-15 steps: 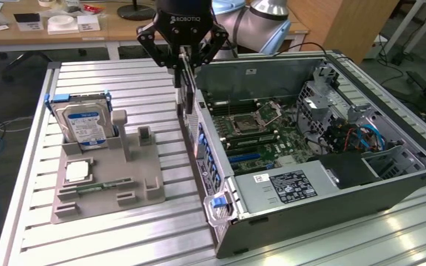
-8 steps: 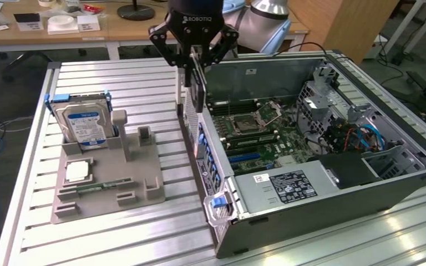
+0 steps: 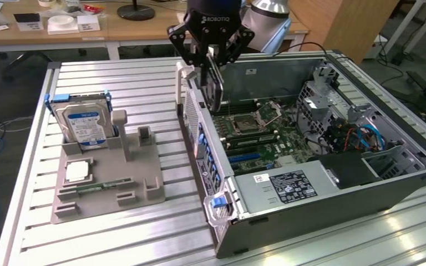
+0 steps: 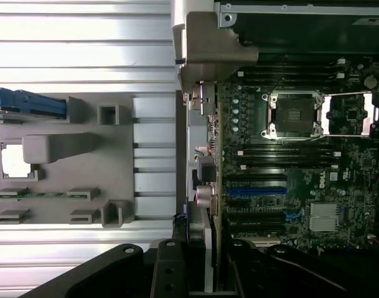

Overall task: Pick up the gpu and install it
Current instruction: 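Pick up the gpu and move the gpu toward the slot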

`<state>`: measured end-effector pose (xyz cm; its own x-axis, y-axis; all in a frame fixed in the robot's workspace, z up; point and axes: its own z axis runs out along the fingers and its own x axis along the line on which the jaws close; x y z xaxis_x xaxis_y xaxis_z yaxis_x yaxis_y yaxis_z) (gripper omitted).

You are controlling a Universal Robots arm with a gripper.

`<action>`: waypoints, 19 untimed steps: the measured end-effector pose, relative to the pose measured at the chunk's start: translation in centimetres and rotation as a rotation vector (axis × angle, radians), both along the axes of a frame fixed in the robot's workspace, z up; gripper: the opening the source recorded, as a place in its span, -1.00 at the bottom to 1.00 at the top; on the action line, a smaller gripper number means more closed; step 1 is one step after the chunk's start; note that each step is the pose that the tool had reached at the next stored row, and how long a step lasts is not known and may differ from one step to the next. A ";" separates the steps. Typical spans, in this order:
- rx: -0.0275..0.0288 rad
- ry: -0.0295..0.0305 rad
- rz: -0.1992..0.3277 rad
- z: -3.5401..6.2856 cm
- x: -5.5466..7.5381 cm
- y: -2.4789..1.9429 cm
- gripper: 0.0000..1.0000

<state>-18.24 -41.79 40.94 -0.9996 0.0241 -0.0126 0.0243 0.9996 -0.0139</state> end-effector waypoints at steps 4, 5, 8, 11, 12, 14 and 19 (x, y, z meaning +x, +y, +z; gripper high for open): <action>-0.0001 0.0001 0.000 -0.01 1.2 0.00 -0.44; -0.0002 0.0001 0.000 -0.01 1.5 0.00 -0.44; -0.0001 0.0001 0.000 -0.03 2.5 0.00 -0.44; 0.0000 0.0000 0.000 -0.05 3.3 0.00 -0.44; -0.0001 0.0000 0.000 -0.05 3.6 0.00 -0.44; -0.0001 0.0000 0.000 -0.06 4.1 0.00 -0.44; -0.0001 0.0001 0.000 -0.07 5.4 0.00 -0.44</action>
<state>-12.86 -41.79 40.87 -0.9996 0.0240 -0.0125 0.0242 0.9996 -0.0140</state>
